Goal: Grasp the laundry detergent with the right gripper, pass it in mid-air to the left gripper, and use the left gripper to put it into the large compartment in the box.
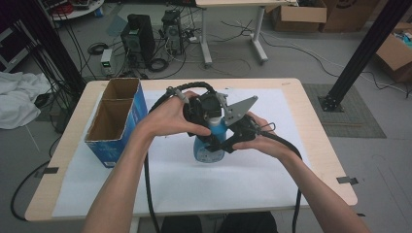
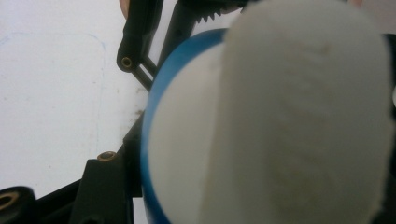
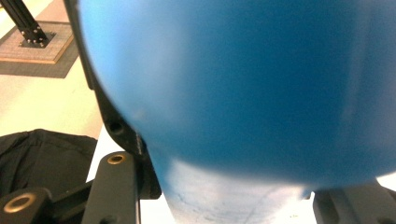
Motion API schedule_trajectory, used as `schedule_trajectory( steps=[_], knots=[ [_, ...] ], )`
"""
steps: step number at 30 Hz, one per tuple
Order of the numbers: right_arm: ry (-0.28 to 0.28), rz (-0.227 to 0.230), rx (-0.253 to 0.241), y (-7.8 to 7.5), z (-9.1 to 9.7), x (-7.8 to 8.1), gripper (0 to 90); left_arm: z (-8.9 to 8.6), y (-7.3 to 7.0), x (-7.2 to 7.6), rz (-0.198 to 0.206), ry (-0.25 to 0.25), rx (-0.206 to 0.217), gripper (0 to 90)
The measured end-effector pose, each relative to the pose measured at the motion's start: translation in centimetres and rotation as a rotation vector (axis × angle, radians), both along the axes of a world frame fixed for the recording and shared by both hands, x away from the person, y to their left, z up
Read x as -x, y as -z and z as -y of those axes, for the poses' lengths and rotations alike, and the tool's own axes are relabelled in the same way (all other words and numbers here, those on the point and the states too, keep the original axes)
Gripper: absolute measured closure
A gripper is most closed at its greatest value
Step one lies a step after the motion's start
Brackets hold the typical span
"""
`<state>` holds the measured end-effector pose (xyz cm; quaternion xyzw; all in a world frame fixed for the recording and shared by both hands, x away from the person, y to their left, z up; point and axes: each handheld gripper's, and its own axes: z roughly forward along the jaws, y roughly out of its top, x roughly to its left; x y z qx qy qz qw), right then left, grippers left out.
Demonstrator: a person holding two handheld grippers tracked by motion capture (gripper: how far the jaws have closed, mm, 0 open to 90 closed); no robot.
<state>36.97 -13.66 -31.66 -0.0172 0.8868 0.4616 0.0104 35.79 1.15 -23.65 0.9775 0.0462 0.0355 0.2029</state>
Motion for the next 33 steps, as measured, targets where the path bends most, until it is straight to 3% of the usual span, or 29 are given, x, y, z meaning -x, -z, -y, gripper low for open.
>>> schedule_trajectory(
  steps=[12,21,33],
  knots=[
    [0.009,0.009,-0.005,0.44,0.03,0.03,44.1,0.03,0.42,-0.07,0.001,-0.001,-0.018,40.0],
    [0.006,0.006,-0.009,0.81,-0.04,0.10,43.4,-0.12,0.67,0.00,-0.001,-0.006,0.002,40.0],
    [0.012,0.003,-0.021,0.87,-0.21,0.11,35.2,-0.26,0.63,0.09,-0.003,-0.011,0.005,39.9]
  ],
)
